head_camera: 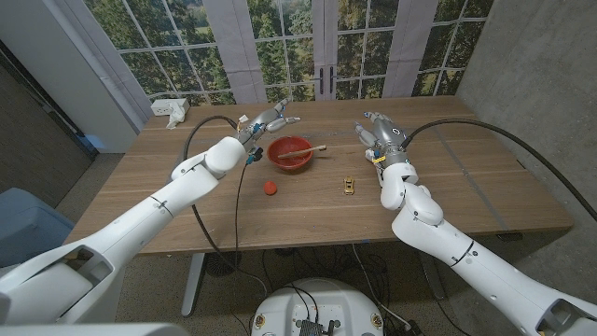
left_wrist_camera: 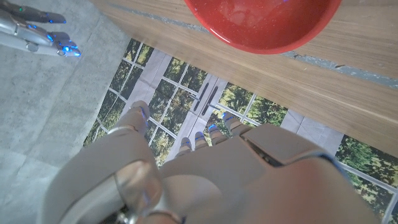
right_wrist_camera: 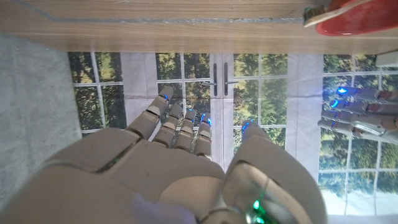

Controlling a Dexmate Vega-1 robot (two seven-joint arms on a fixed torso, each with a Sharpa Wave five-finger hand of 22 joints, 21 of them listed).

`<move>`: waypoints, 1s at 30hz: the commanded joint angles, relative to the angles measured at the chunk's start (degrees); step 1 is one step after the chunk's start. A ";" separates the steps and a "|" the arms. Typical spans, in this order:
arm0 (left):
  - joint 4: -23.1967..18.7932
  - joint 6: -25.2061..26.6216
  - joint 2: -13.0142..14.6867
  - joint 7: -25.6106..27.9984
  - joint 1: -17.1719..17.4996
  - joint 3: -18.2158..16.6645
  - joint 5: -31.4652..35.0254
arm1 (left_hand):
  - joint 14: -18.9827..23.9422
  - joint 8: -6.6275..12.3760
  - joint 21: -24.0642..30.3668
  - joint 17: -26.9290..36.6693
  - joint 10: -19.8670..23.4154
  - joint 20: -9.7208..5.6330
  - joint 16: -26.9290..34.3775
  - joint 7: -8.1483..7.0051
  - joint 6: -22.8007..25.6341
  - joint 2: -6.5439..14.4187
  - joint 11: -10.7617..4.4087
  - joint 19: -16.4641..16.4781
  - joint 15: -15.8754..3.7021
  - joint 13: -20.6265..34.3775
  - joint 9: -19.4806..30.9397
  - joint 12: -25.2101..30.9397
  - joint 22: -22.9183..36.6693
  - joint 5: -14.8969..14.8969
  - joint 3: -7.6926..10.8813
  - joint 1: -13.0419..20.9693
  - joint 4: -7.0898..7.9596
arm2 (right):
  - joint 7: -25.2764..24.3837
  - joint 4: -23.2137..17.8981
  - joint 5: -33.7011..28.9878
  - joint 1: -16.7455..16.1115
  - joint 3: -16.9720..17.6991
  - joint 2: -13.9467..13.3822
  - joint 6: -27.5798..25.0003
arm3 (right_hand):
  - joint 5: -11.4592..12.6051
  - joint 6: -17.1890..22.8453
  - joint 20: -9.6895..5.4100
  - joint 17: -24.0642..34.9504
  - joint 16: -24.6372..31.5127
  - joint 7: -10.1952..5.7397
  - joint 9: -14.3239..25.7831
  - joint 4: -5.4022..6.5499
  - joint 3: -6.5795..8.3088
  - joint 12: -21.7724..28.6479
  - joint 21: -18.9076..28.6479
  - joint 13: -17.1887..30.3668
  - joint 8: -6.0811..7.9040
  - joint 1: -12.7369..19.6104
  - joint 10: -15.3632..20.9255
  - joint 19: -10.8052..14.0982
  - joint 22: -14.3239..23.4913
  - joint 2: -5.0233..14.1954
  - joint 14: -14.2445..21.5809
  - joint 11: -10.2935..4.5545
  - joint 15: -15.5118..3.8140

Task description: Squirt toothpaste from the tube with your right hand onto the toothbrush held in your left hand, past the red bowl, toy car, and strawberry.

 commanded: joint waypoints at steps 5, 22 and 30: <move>7.06 -15.07 -2.42 0.29 2.33 -2.42 -5.99 | -1.50 0.77 -0.76 0.30 -4.15 -1.65 0.49 1.12 -3.09 -0.11 0.00 -0.35 -2.34 -0.07 -0.08 0.24 0.14 0.76 0.51 -2.88 2.77 | -3.42 5.10 21.12 -1.40 5.60 -3.40 24.18 | 0.49 -0.81 -0.65 -1.05 0.35 1.08 -0.10 2.50 0.63 0.57 -1.09 -1.09 0.45 -3.23 -1.29 -1.23 0.11 0.27 -1.24 0.09 -3.76; 15.78 -27.85 -6.12 1.38 2.99 -5.03 -9.10 | 6.22 2.11 0.11 -0.58 4.38 -2.68 1.60 -0.98 5.33 -1.16 -1.94 8.69 -4.74 -0.26 -0.25 2.10 -0.02 2.65 3.45 -7.48 5.62 | -7.83 10.32 27.29 0.41 4.61 1.11 30.97 | 0.99 2.39 -0.63 -3.01 1.12 2.24 -0.25 5.39 0.80 1.36 -1.91 -2.98 1.60 -7.51 0.27 -1.22 0.02 -0.31 -0.18 1.19 -2.47; 21.93 -33.34 -7.81 -1.57 2.41 -6.50 -14.04 | 9.08 2.26 -0.09 -0.53 7.67 -2.98 1.60 -0.98 8.96 -1.44 -1.71 10.84 -5.22 -0.29 -0.26 2.29 0.00 2.84 4.35 -8.30 5.43 | -9.17 13.27 33.30 0.60 5.93 4.39 35.45 | 1.16 3.47 -0.40 -4.04 1.38 3.06 -0.27 5.41 1.33 1.78 -1.88 -3.78 1.76 -8.33 1.63 -0.08 -0.02 -0.44 0.90 2.25 -1.79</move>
